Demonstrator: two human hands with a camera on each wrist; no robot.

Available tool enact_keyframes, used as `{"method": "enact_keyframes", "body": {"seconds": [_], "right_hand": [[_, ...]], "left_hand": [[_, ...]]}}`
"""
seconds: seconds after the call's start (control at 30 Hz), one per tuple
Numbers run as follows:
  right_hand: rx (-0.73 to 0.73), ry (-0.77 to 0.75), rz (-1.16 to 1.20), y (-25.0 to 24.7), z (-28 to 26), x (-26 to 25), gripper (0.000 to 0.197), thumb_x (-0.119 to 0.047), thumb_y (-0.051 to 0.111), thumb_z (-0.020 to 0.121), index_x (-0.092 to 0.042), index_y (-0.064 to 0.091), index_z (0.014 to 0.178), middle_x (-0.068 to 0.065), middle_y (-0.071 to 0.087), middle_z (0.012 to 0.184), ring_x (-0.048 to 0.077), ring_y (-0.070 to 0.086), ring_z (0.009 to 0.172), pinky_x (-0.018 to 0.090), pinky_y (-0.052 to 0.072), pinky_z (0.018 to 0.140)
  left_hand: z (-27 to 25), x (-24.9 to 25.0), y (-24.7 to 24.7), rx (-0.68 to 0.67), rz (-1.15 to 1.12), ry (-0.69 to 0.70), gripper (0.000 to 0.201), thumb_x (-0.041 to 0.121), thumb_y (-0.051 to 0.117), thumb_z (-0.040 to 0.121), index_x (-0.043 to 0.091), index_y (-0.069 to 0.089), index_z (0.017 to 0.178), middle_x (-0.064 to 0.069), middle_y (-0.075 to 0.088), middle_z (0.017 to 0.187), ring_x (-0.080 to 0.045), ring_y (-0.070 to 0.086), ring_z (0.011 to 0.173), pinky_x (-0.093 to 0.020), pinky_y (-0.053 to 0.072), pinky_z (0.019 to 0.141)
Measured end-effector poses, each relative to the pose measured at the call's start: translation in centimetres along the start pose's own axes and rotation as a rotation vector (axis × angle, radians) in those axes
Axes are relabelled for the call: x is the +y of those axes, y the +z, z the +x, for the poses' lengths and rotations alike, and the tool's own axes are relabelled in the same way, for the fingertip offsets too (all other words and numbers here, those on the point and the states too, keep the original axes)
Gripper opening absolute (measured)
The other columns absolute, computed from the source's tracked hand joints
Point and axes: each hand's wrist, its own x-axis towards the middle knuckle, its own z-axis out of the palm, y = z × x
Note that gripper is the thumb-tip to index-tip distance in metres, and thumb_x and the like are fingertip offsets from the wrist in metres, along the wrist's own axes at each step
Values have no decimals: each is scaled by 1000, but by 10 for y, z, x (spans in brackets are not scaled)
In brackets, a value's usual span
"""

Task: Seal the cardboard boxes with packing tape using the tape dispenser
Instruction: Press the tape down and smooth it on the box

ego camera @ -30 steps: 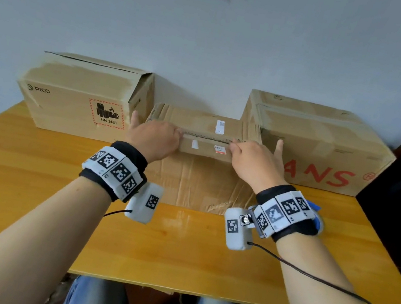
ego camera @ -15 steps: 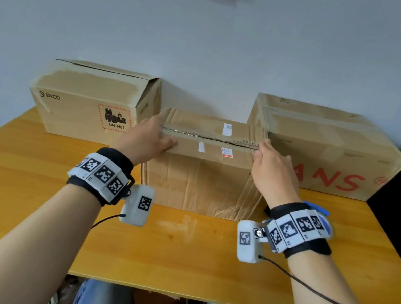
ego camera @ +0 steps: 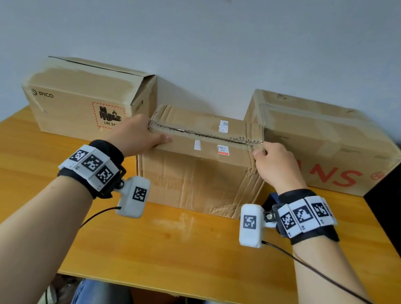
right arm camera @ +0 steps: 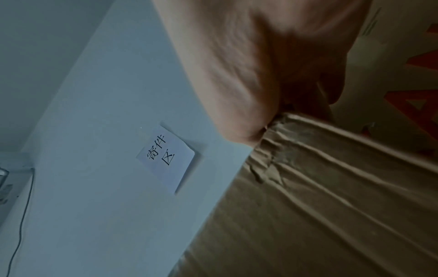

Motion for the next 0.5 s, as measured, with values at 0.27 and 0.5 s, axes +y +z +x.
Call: {"method": "enact_keyframes", "body": {"seconds": [0.27,0.5], "right_hand": [[-70,94,-52,-3,-5,-7,40,-35,34,107,-12,53,81,8,59,73,21,54,66,31,30,53],[-225,116,114,-13,-20,-2,47,-55,63,88,-10,62,73,6,65,66,29,67,63,33,48,66]], "left_hand": [[-11,15,-2,-116,22,-96,62,57,49,98,2,59,125,-16,63,118,-38,61,109,-35,44,81],[-16,28,7,80,-13,-185,75,55,67,86,9,35,136,-27,33,146,-44,65,98,-48,57,87]]}}
